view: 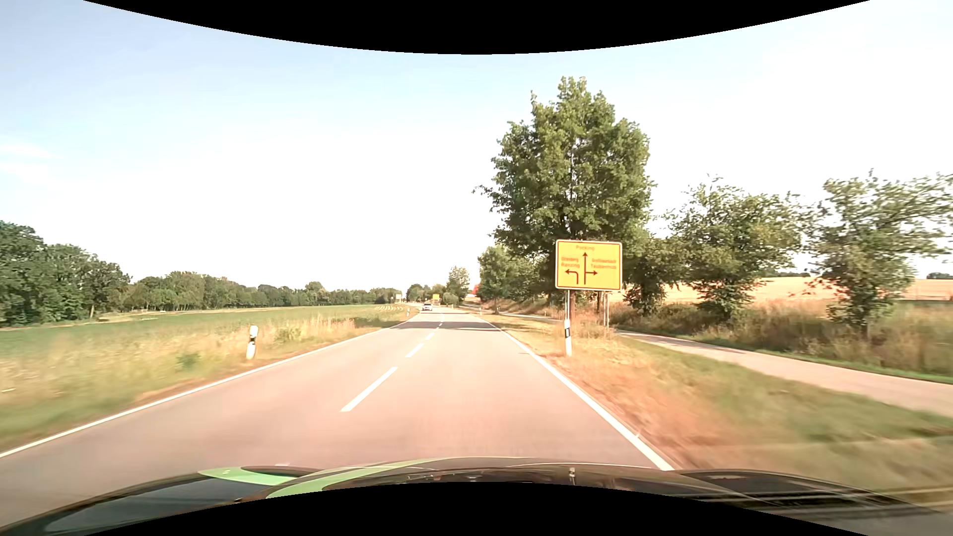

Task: Follow the waypoints while adhering to traffic rules and regulations

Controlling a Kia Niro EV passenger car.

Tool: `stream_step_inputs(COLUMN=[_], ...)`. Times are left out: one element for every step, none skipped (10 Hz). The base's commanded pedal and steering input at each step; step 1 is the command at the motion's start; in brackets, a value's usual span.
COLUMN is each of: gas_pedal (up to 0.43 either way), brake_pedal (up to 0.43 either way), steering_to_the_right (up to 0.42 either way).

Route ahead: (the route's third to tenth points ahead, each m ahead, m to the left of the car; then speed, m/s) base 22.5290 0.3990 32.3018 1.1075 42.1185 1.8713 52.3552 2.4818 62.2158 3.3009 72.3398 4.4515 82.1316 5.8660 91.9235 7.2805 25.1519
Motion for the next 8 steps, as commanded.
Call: stream_step_inputs(gas_pedal=[0.26,0.26,0.26,0.26,0.26,0.26,0.26,0.26], brake_pedal=[0.0,0.0,0.0,0.0,0.0,0.0,0.0,0.0], steering_to_the_right=[-0.014,-0.014,-0.014,-0.014,-0.014,-0.014,-0.014,-0.014])
